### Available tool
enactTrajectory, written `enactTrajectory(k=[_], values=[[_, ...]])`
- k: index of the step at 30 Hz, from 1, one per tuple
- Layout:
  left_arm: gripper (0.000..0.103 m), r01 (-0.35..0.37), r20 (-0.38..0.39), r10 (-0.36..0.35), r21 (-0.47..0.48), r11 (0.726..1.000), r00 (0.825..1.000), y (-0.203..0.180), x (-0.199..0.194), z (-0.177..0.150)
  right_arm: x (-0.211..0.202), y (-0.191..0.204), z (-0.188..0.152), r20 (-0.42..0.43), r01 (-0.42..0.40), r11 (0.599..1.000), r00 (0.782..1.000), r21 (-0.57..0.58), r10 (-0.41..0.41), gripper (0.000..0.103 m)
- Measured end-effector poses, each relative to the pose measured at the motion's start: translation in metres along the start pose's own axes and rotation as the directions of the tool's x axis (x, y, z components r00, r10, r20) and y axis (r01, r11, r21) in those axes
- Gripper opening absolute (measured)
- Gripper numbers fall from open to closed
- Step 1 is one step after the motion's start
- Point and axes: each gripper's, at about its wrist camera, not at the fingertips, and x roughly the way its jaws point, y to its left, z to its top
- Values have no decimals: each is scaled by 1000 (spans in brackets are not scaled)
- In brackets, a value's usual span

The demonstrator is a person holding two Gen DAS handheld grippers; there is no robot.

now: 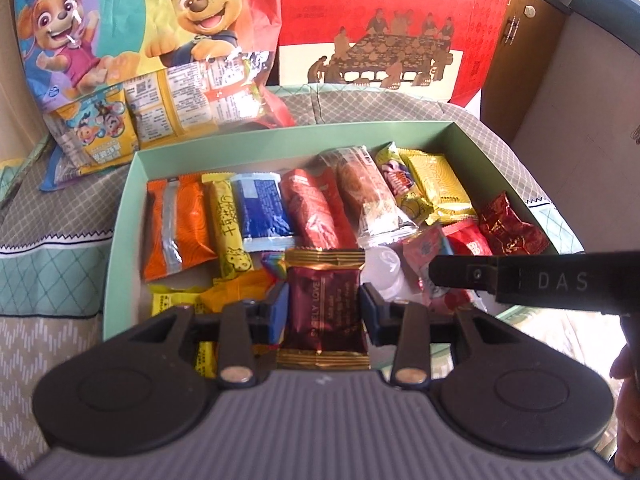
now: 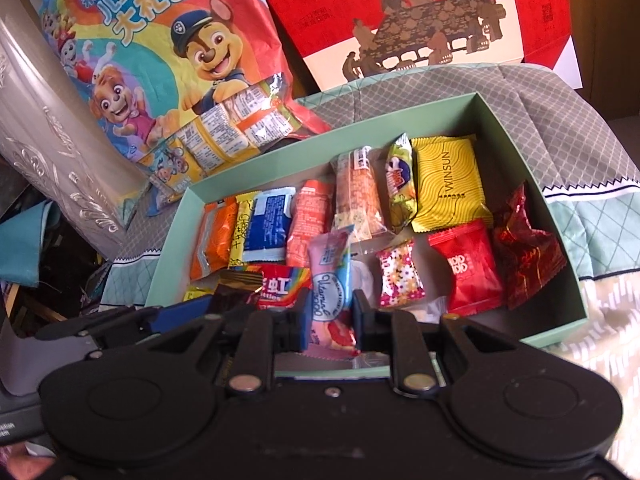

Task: Organize snacks
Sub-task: 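Lower both packs into the green box and open both tools, then grasp the orange round jelly candy with the left tool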

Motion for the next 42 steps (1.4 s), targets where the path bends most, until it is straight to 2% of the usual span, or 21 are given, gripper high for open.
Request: enactTrajectory(k=[1,2,3,4,5,7,9,11,19,25,33,42], values=[[53,-12,1,12,8,1000,1000,0,0,0,0,0,2,-5,-4,1000,1000,16,4,33],[64,-29,4,29,13,1000,1000,-1,-1,-1,0,-1,2,-4,-9,1000,1000,28,9,50],[86,-49,17,48,17,999,999,-1,-3,-2,-2,-1,3,5,-13,999,1000,34,12,59],[98,-68,35,67,20,997,997,-1,-6,-4,-5,-1,3,26,-3,999,1000,33,2,77],[100,-85,50,84,23,996,995,-1,-10,-5,-9,0,3,42,6,1000,999,29,-7,89],[103,-86,50,85,13,996,995,0,-15,-7,-16,3,3,69,20,1000,997,17,-22,94],[103,-73,37,74,-3,997,997,3,-18,-9,-21,5,2,74,29,1000,997,12,-30,95],[103,-69,26,69,-15,997,997,5,-22,-12,-26,8,-1,79,36,999,996,6,-37,102],[103,-63,39,64,-33,997,997,9,-47,-27,-49,24,-18,92,57,998,994,-37,-54,103],[103,-65,44,68,-62,996,997,30,-65,-50,-58,39,-36,64,27,999,998,-34,-25,103],[103,-134,-27,132,-148,980,991,88,-59,-88,-29,75,-61,-50,3,996,999,-85,-7,103],[103,-138,-56,129,-214,967,990,126,-56,-114,-10,98,-71,-108,9,994,994,-109,-21,103]])
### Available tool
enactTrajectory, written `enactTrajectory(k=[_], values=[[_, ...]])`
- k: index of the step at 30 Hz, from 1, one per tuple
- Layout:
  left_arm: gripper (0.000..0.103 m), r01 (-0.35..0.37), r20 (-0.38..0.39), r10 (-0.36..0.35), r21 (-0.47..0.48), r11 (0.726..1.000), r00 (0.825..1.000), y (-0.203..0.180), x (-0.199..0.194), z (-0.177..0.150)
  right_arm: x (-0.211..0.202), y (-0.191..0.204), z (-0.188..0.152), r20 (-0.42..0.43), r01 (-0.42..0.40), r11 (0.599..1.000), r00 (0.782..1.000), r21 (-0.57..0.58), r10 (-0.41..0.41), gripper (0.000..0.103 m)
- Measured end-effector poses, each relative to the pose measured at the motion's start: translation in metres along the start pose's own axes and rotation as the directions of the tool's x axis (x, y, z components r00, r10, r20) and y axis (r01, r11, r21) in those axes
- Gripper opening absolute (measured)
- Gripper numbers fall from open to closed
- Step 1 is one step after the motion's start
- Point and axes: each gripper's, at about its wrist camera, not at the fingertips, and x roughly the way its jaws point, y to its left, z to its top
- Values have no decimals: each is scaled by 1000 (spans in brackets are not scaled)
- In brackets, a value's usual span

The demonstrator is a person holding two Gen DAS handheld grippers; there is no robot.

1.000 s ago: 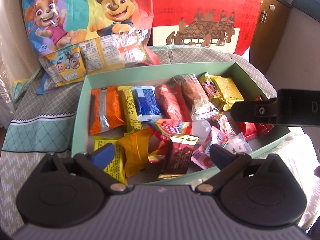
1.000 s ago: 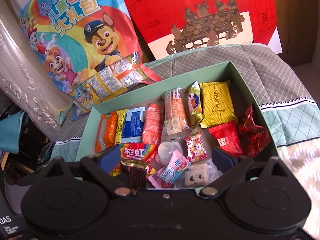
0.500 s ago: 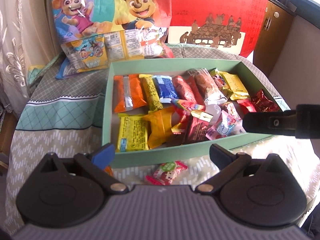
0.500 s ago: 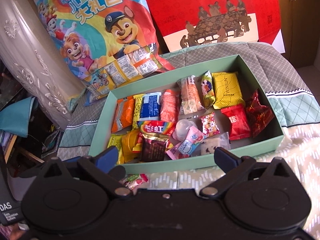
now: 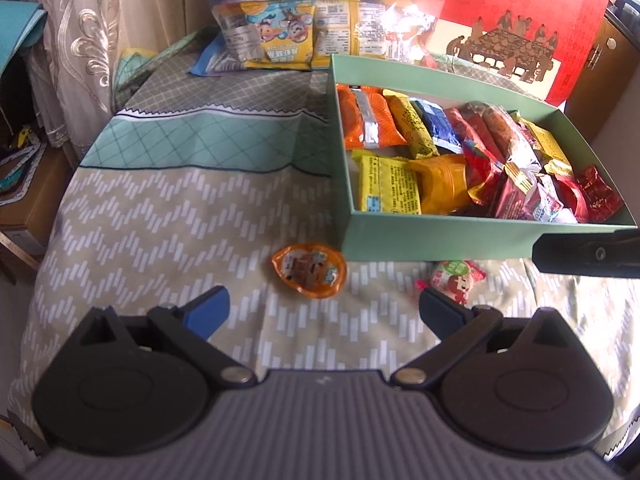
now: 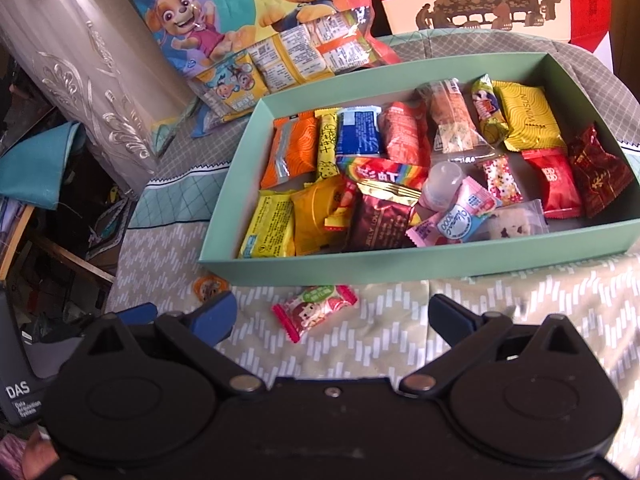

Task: Organize snacks
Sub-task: 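Grasp the orange round jelly candy with the left tool, then grasp the green-and-red candy with the right tool while the left tool lifts the orange candy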

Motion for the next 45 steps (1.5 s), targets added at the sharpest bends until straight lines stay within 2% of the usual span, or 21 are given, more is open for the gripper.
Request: enactTrajectory(k=[5,10,12,14,15,17,18,19,21,24,27,28,29,30,32,36,39,45], values=[[103,-14,-20,13,-21,1000,1000,12,14,-1,15,-2,-1,-36,-7,999,999,50,9,103],[103,-30,-5,30,4,1000,1000,17,29,10,39,2,-1,-65,17,994,998,111,-10,103],[101,-26,0,26,21,999,1000,16,34,13,48,3,0,-79,12,990,997,142,-1,95],[93,-18,6,18,37,999,1000,15,39,17,55,4,0,-96,11,986,995,165,5,80],[86,-11,8,11,42,999,1000,14,40,18,59,6,1,-102,17,985,995,172,1,78],[69,13,5,-14,56,998,1000,13,43,18,67,8,1,-106,35,983,994,181,-16,67],[53,21,-1,-21,61,998,1000,12,44,17,70,10,2,-105,43,982,994,182,-24,66],[47,20,-6,-20,60,998,1000,13,45,16,73,13,2,-100,52,983,994,176,-35,66],[47,28,2,-28,46,999,1000,16,43,11,76,19,2,-91,61,986,995,154,-47,62],[47,26,6,-26,36,999,1000,24,38,5,82,30,0,-79,101,991,992,87,-94,62],[47,17,2,-17,6,1000,1000,35,33,1,83,42,-8,-42,145,989,988,-23,-146,59],[47,15,0,-15,-4,1000,1000,38,32,1,83,45,-10,-36,150,987,988,-53,-152,54],[47,11,-1,-11,-8,1000,1000,39,32,1,82,45,-12,-35,155,985,987,-71,-158,40],[47,6,-2,-6,-9,1000,1000,39,32,1,81,45,-14,-26,168,982,985,-84,-171,33],[48,-8,-3,8,-2,1000,1000,37,32,1,77,38,-15,-36,145,985,988,-89,-148,29],[43,-58,24,58,4,998,998,26,30,-6,64,20,-23,-38,127,989,991,-73,-130,27],[40,-68,41,68,-9,998,997,20,23,-15,52,8,-31,-35,116,991,992,-72,-119,27],[40,6,23,-6,-6,1000,1000,9,6,-23,31,-7,-38,-24,84,995,996,-45,-85,26]])
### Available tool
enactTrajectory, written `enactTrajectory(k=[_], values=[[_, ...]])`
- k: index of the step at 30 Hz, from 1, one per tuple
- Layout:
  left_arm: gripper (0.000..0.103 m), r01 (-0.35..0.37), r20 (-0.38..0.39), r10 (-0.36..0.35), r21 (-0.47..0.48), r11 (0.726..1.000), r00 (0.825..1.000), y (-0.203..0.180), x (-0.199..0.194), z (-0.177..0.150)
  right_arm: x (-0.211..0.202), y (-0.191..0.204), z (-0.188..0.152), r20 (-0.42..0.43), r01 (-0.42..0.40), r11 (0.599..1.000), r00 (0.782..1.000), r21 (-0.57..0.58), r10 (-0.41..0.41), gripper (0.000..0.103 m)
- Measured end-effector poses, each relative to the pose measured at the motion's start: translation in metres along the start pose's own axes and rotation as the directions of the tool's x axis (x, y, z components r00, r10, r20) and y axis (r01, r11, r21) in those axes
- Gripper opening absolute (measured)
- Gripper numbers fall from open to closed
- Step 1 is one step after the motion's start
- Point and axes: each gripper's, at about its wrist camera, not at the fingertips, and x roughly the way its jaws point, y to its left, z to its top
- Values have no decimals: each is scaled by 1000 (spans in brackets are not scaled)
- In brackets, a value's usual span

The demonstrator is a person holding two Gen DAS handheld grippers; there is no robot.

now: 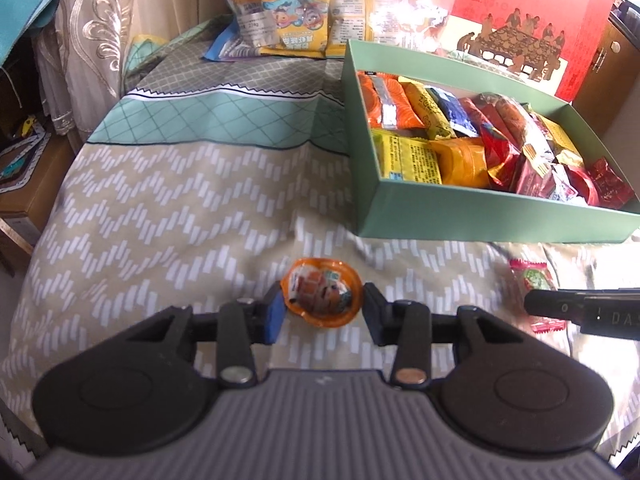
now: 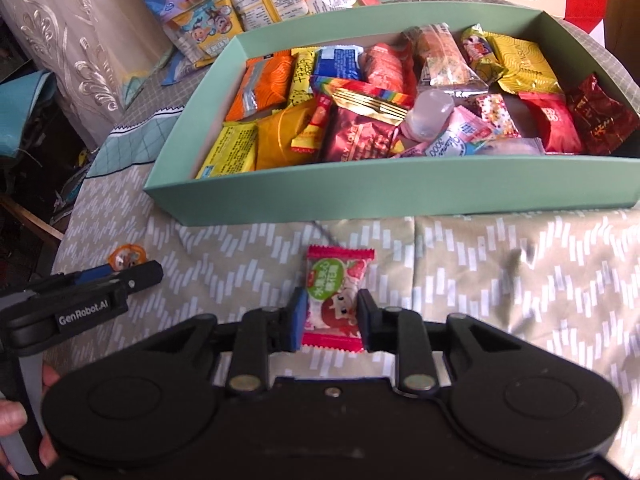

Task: Organize snacks
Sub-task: 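Grasp the green-and-red candy with the right tool while the left tool lifts the orange candy, then carry both candies into the green box and open both tools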

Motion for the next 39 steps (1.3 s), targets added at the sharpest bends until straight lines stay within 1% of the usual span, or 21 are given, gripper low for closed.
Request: enactTrajectory(k=[4,10,15,20,22,25,30,34,39], values=[[40,32,1,-32,18,999,999,-15,-14,-3,-11,-6,-1,22,-25,1000,999,16,24,26],[40,78,14,-79,43,996,997,-35,-33,1,-29,-20,0,55,-61,998,997,33,59,26],[40,117,36,-120,67,991,992,-54,-44,15,-54,-40,6,107,-72,996,992,59,66,26],[40,124,55,-130,106,987,990,-75,-44,37,-74,-64,23,168,-67,993,985,96,50,26],[40,124,61,-132,120,985,989,-81,-41,49,-81,-76,33,193,-58,992,980,113,36,26],[40,135,55,-142,112,985,988,-87,-31,71,-85,-89,50,216,-49,990,976,136,18,26],[40,134,36,-137,82,988,990,-92,-6,103,-76,-107,74,223,-34,984,975,172,-5,26],[40,120,19,-121,76,990,992,-95,12,119,-66,-117,86,217,-18,983,976,181,-22,26],[40,106,4,-107,84,991,994,-99,28,129,-51,-124,93,193,-3,981,981,192,-35,26]])
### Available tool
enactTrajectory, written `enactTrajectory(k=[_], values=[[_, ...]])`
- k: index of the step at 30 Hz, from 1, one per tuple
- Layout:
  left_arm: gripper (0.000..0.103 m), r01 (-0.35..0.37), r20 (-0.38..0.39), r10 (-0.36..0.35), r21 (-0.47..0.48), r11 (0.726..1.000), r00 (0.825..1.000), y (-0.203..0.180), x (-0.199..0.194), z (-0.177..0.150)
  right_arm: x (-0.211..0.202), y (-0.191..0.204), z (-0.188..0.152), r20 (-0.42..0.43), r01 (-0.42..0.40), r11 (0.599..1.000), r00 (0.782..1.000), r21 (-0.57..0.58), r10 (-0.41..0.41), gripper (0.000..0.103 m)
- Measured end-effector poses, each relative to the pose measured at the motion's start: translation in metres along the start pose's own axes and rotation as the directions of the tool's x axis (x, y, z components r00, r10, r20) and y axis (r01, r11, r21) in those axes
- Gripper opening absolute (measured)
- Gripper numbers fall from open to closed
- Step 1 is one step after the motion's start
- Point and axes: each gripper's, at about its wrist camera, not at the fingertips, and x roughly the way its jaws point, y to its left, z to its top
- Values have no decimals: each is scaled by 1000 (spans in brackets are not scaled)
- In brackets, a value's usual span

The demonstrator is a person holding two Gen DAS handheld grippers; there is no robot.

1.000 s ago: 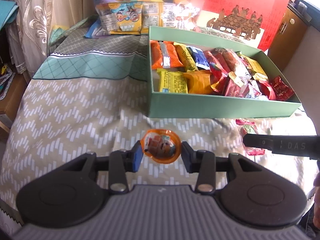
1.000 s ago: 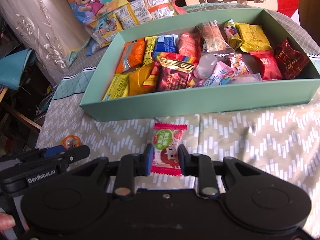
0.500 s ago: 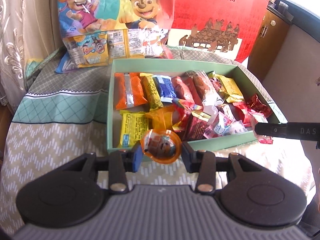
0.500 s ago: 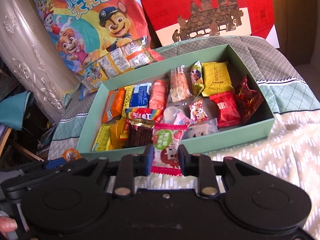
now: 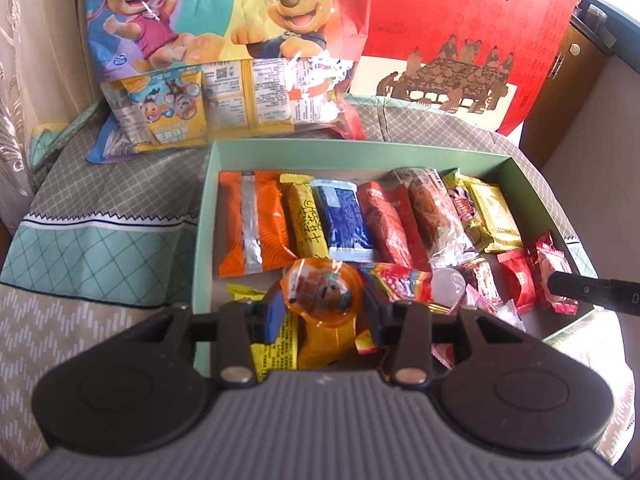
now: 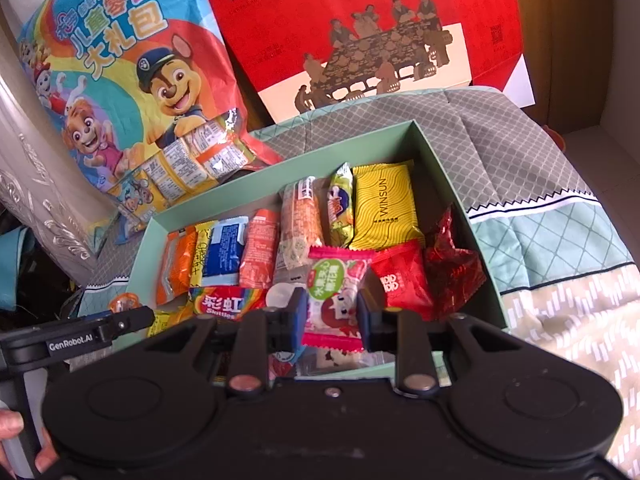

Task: Organize snacks
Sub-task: 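Carry both candies into the green box and open both tools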

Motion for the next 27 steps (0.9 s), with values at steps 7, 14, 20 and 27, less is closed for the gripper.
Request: enactTrajectory(k=[7,14,20,27], values=[[40,-17,-29,16,-14,1000,999,7,19,8,16,-7,4,-25,13,1000,1000,6,-13,26],[40,-26,-39,24,-28,999,999,12,32,15,30,-15,7,-46,18,1000,999,21,-17,26],[42,-34,-41,33,-21,999,999,9,38,18,38,-14,10,-60,16,1000,998,24,-14,27],[102,-111,-4,111,-7,994,994,0,29,15,26,-11,15,-4,9,999,1000,52,-9,97]])
